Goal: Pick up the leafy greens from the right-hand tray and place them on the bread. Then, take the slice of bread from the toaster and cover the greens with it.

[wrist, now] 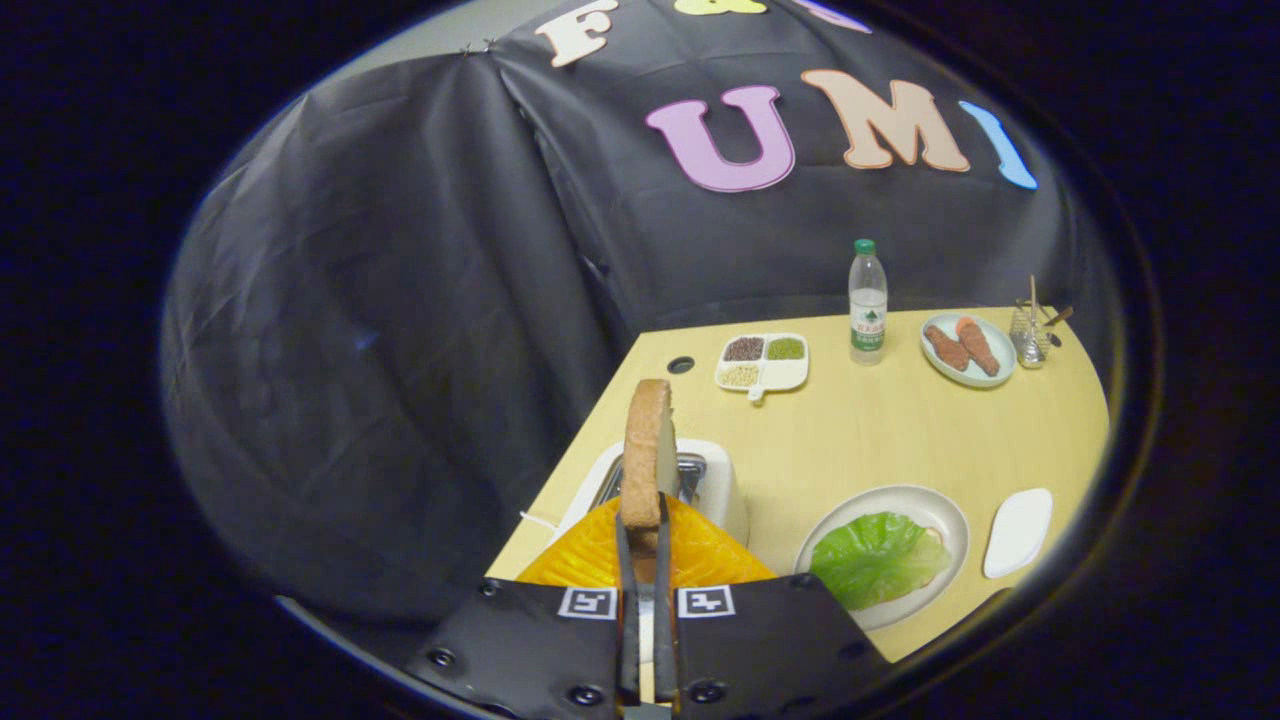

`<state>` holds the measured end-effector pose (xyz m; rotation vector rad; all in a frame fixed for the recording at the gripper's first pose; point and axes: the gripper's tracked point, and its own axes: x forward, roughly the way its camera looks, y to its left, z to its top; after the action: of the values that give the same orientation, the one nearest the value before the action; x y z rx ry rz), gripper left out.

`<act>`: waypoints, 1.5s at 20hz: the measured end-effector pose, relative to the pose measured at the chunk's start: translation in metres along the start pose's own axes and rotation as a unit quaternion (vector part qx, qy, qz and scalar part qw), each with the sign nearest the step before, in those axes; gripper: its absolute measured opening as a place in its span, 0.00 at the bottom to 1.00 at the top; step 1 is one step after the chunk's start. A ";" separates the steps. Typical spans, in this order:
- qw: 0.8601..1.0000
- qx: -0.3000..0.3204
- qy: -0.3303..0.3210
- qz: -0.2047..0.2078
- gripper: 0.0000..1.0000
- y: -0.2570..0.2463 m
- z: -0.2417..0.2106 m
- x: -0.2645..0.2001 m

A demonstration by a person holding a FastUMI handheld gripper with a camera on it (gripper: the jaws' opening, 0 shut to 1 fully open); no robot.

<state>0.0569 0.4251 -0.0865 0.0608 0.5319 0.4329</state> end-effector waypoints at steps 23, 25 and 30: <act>0.967 0.251 0.046 -0.017 0.08 -0.199 -0.074 -0.008; 0.966 0.249 0.065 -0.031 0.08 -0.211 -0.090 -0.002; 0.967 0.221 0.093 -0.085 0.08 -0.243 -0.113 0.002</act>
<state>0.0950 0.1986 -0.2250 0.4038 0.8057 0.1459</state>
